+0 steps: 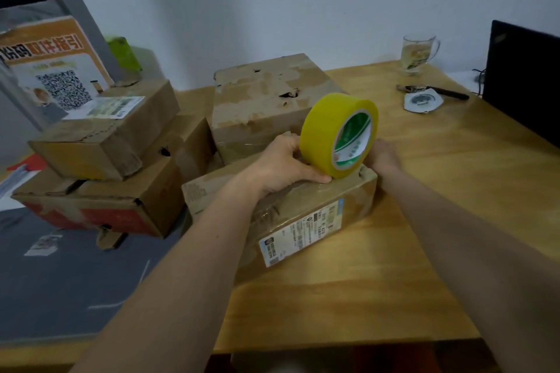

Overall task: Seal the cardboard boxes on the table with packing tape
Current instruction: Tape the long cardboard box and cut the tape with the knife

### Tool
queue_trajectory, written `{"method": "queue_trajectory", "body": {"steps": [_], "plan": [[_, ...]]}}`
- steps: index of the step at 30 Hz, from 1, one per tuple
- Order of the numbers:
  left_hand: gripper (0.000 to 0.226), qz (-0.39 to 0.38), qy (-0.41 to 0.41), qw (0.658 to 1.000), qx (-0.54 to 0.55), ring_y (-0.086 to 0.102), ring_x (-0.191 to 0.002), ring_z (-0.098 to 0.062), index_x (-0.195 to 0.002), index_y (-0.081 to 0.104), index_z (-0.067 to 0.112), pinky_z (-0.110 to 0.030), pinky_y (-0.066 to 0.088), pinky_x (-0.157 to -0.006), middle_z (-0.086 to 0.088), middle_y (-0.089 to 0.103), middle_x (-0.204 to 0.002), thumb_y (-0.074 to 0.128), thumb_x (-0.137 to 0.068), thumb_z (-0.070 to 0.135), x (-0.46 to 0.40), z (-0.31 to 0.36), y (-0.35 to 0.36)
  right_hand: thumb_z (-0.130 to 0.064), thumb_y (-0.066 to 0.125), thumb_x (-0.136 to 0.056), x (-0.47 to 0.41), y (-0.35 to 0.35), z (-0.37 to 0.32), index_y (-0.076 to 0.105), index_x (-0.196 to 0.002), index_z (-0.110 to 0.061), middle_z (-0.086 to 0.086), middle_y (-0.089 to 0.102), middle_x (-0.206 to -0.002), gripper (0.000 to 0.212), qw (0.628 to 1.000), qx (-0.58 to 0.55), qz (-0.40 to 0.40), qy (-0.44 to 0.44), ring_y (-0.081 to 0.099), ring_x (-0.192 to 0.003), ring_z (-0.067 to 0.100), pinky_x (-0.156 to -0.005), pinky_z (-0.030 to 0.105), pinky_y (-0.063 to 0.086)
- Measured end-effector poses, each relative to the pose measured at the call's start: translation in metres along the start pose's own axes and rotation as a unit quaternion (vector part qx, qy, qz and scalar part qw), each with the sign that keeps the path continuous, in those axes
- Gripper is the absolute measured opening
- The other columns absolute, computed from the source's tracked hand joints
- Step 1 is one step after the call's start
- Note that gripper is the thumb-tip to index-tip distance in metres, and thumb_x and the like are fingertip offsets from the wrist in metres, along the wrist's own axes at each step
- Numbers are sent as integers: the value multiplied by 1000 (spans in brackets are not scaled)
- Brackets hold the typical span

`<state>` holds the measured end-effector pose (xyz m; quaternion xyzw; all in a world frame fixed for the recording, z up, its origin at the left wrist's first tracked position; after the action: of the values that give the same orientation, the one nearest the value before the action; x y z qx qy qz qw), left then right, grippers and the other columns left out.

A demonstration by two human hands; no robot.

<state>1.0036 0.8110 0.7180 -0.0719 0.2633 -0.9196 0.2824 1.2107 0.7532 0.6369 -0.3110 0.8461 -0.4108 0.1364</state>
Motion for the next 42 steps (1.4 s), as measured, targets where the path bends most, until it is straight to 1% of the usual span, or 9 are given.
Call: {"method": "queue_trajectory", "body": {"steps": [4, 10, 16, 19, 25, 28, 31, 38, 42], "plan": [[44, 34, 8, 996, 76, 68, -101, -28, -107, 73, 2, -35, 57, -90, -17, 73, -108, 85, -65, -6, 4, 1, -2, -19, 48, -100, 5, -10, 7, 58, -88, -2, 15, 55, -78, 23, 998, 24, -48, 44, 49, -72, 27, -57, 32, 37], [50, 82, 68, 992, 64, 61, -109, -24, -102, 70, 16, -32, 52, -96, -11, 62, -124, 88, -60, -4, 7, 10, -1, -1, 35, -96, 61, -34, 35, 47, -84, -10, 7, 45, -68, 19, 931, -348, -39, 101, 36, -49, 16, -34, 19, 27], [57, 86, 68, 989, 104, 66, -106, -19, -112, 69, 15, -25, 55, -89, -10, 68, -118, 87, -62, -5, 9, 10, 1, -18, 41, -93, 129, -44, 37, 60, -114, -24, -6, 34, -55, 29, 901, -431, -26, -32, 25, -42, 9, -36, 20, 22], [60, 61, 45, 986, 151, 66, -110, -26, -111, 65, 21, -40, 54, -97, -10, 70, -116, 82, -64, -12, 9, 9, 5, -40, 50, -97, 162, -50, 30, 66, -112, -19, -1, 29, -55, 30, 881, -451, -98, -100, 22, -43, 13, -39, 20, 25], [63, -24, 5, 947, 321, 72, -93, -28, -118, 58, 6, -35, 61, -75, -17, 68, -117, 81, -59, 4, 11, 14, 13, -35, 48, -95, 208, -69, -15, 67, -69, -27, -3, 48, -51, 34, 924, -208, -132, -291, 38, -44, 9, -47, 27, 34], [58, -7, 13, 950, 311, 73, -90, -26, -111, 62, 11, -36, 61, -74, -12, 71, -111, 82, -57, 16, 12, 17, 13, -31, 45, -97, 211, -71, -33, 65, -105, -47, -12, 54, -62, 27, 947, 10, -8, -320, 45, -53, 7, -51, 29, 35], [67, 16, 24, 958, 287, 71, -100, -35, -117, 63, 5, -49, 59, -86, -18, 70, -116, 91, -57, 17, 12, 18, 13, -26, 48, -99, 215, -68, -53, 54, -131, -40, -3, 63, -77, 36, 917, 188, 111, -334, 58, -68, 21, -51, 30, 36], [70, 60, 30, 957, 284, 69, -101, -40, -120, 61, -4, -49, 60, -78, -23, 70, -113, 86, -60, 22, 14, 18, 7, -18, 63, -93, 204, -53, -61, 60, -128, -34, 4, 61, -75, 38, 903, 205, 156, -343, 59, -65, 29, -48, 25, 23], [52, 74, 16, 943, 324, 70, -98, -34, -104, 67, 5, -55, 57, -87, -24, 69, -114, 90, -59, 15, 15, 15, 5, -17, 59, -96, 194, -61, -45, 58, -128, -39, -3, 48, -66, 39, 911, 227, 167, -299, 41, -50, 14, -43, 20, 17]]}}
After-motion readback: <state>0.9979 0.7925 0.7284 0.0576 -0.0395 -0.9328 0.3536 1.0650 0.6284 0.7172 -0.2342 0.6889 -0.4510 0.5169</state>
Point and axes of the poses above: each hand's wrist, its own x-axis away from the middle knuckle, its own y-axis out of the palm, z = x × y, the point moved 5 cm from there along -x, towards the middle knuckle
